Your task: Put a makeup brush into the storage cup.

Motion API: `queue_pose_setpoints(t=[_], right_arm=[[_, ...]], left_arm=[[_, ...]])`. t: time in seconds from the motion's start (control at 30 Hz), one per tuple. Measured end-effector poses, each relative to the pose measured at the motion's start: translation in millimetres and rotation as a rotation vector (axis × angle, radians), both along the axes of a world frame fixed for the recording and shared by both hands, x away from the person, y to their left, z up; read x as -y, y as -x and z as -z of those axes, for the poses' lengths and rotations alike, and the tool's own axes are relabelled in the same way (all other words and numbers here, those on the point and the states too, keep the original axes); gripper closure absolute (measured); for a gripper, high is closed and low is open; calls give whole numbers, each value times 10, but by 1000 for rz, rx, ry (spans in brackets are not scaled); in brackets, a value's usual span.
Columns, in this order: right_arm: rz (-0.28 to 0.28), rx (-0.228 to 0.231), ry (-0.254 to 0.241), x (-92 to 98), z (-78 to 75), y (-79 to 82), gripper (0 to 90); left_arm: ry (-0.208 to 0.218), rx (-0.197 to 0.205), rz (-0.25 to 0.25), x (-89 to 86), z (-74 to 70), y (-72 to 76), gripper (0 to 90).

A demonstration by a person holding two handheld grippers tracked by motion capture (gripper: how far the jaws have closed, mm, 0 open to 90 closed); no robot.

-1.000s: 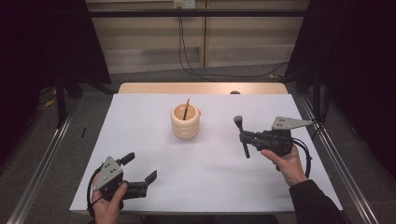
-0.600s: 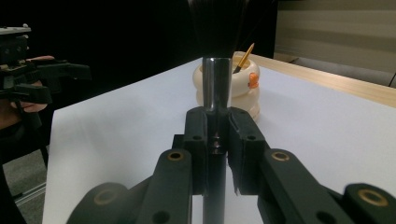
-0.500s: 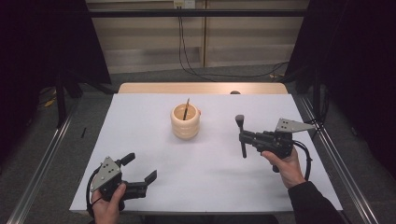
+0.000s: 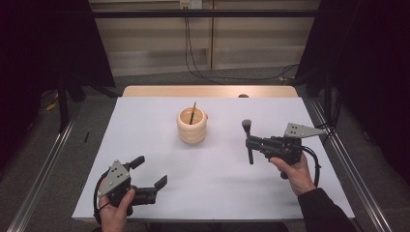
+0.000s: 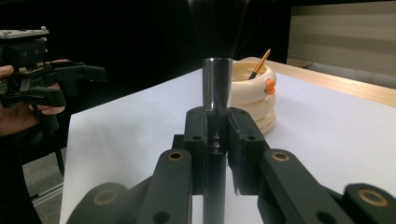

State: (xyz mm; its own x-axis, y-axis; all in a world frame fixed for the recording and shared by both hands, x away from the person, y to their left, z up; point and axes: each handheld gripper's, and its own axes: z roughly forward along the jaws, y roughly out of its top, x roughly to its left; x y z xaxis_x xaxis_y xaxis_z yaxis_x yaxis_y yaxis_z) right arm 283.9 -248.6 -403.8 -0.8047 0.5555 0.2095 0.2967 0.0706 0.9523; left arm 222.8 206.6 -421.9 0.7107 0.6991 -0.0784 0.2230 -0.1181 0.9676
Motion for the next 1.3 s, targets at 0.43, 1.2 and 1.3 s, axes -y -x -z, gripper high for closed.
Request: queue_pose_setpoints(t=[0.43,1.2,1.3], right_arm=[[-42,7,-9,-102,3,17,782],[-99,9,-9,-263,31,48,782],[-109,10,-14,-281,32,52,782]], left_arm=[[-5,28,81,259,-192,-137,15],[10,26,217,849,-407,-265,23],[11,33,227,919,-433,-267,40]])
